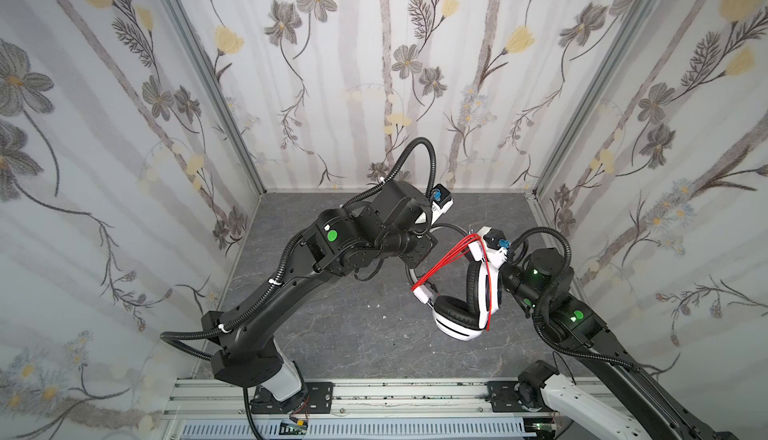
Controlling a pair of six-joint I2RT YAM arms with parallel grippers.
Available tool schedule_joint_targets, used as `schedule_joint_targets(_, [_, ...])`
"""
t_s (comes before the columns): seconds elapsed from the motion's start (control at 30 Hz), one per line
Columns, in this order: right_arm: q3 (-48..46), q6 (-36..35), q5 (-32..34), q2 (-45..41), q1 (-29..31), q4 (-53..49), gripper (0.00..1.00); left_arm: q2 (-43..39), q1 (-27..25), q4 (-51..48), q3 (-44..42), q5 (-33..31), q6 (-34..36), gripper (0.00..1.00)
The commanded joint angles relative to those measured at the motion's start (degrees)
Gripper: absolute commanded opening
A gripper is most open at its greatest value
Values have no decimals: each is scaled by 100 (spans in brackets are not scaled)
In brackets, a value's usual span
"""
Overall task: Wrap the headphones
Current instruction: 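Draw the red cable up over the headset band with the right gripper, then swing the white headset toward the right gripper while the right gripper lowers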
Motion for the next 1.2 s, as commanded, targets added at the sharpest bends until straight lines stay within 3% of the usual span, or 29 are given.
schedule_joint_targets(0.0, [-289,333,-499,-146,-135,736,20,174,5,90,578,254,-110,0])
schedule_joint_targets(0.4, [-527,858,-975,-204,-537,1264,21,881,-12,148,2462,618,-538,0])
schedule_joint_targets(0.6, [-629,976,-1098,-150,-541,1470,20,849,-37,826,2322,-14,-1191,0])
schedule_joint_targets(0.8, [-1148,1379,-1315,-157,-539,1966,18,539,-85,2105,1335,-347,-1673,0])
schedule_joint_targets(1.17, [-1676,1835,-1446,-168,-531,2525,16,493,-81,2803,1283,-883,-1986,0])
